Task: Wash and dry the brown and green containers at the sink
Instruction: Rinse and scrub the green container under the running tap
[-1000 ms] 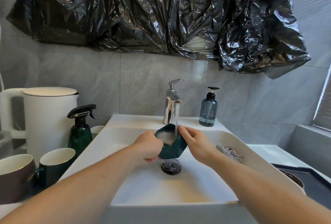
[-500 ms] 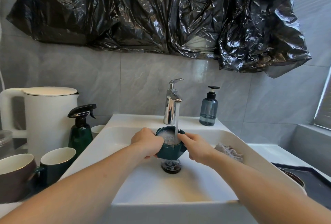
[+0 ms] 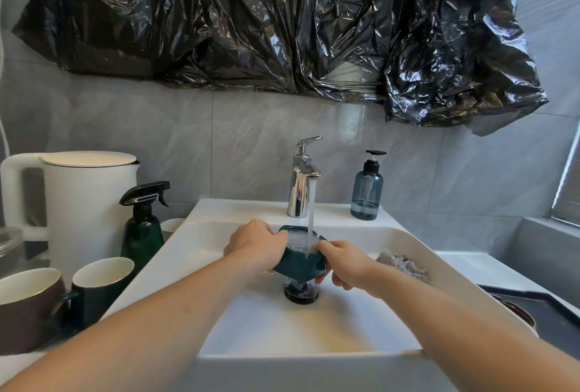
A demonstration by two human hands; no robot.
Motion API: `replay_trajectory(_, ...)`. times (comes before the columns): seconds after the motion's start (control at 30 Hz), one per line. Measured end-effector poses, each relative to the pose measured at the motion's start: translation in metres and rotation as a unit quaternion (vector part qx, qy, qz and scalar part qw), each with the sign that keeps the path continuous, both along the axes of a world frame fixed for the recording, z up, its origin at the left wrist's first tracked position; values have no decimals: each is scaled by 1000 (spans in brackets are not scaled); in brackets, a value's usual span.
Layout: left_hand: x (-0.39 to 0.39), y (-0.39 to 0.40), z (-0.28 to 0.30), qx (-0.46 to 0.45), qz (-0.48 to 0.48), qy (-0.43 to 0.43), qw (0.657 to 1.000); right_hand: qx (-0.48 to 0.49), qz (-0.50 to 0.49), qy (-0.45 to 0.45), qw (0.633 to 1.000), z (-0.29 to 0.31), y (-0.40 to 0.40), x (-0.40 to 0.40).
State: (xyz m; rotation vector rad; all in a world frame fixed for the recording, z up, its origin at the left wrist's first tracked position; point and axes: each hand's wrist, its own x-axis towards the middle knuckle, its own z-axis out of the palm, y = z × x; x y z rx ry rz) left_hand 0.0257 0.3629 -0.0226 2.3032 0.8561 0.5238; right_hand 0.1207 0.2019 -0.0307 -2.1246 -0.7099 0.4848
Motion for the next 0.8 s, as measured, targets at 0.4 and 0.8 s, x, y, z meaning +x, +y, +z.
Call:
replay_trajectory(0.4, -4, -1, -1, -48, -68, 23, 996, -15, -32, -18, 999, 4, -2, -1)
replay_trajectory(0.8, -5, -5, 2, -51, -92, 16, 994, 7, -39, -81, 996, 6, -3, -5)
